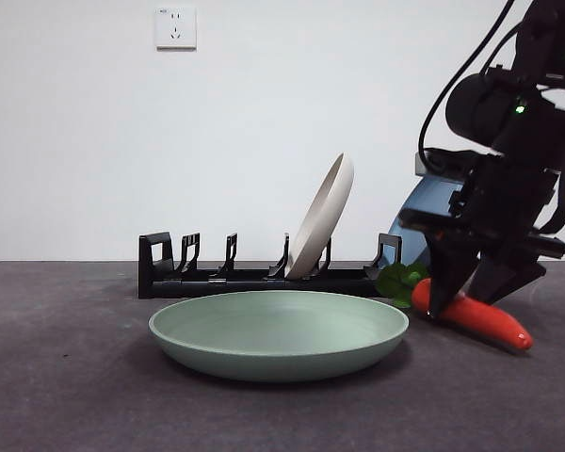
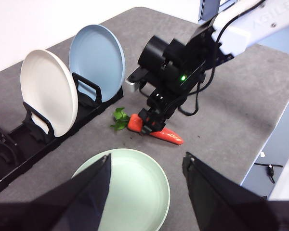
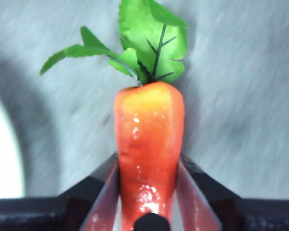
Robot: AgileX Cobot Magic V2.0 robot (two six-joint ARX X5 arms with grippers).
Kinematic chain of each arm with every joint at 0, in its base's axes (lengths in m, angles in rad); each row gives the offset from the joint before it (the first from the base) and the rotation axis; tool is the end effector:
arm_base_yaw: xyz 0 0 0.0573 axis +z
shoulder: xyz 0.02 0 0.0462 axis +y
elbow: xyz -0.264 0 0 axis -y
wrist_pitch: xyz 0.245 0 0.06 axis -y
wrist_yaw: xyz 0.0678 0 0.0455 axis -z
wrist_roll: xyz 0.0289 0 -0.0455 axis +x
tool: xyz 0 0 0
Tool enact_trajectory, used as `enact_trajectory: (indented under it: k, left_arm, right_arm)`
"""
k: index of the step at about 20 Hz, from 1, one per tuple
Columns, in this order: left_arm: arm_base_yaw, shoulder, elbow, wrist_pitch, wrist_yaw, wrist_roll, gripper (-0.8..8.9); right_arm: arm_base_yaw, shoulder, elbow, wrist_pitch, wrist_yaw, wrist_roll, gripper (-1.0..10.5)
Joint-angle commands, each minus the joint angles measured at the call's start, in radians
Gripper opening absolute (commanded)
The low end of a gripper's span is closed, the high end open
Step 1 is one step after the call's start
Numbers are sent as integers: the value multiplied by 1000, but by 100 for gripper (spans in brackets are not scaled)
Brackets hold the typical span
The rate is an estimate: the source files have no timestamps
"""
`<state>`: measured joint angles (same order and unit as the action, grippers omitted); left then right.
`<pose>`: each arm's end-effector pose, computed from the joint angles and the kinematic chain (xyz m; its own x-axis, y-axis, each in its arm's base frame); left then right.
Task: Take the green plate from the plate rack,put the plate on the table,take the carrot from the table,put the carrot in the plate
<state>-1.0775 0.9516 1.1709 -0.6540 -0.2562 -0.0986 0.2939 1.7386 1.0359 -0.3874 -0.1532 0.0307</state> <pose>0.0915 -0.1548 0.3900 0.6387 -0.6528 -0.4074 0.7200 0.6938 0.0169 0.3188 0.1011 0.1658 0.3932 0.2784 -0.8763 -0.3276 0.9329 0.1494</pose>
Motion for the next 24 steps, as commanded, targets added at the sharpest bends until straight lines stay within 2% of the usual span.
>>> enact_trajectory:
  k: [1, 4, 8, 10, 13, 19, 20, 21, 24]
  left_arm:
    - [-3, -1, -2, 1, -3, -6, 255]
    - [-3, -1, -2, 1, -3, -6, 255]
    - [-3, -1, -2, 0, -2, -6, 255]
    - [-3, -1, -2, 0, -2, -6, 255]
    - [-3, -1, -2, -2, -2, -6, 255]
    - [-3, -1, -2, -11, -1, -6, 252]
    - [-3, -1, -2, -14, -1, -6, 252]
    - [-3, -1, -2, -17, -1, -7, 252]
    - [-3, -1, -2, -27, -1, -6, 252]
  right_arm:
    - [41, -106, 1, -11, -21, 10, -16]
    - [169, -191, 1, 14, -30, 33, -16]
    - [325, -125, 1, 88, -8, 69, -17]
    - [361, -88, 1, 123, 27, 78, -17]
    - [394, -23, 1, 157, 30, 86, -17]
    - [397, 77, 1, 171, 30, 103, 4]
    - [397, 77, 1, 172, 30, 103, 47]
    - [401, 76, 1, 174, 30, 103, 141]
    - [401, 75, 1, 174, 29, 104, 484]
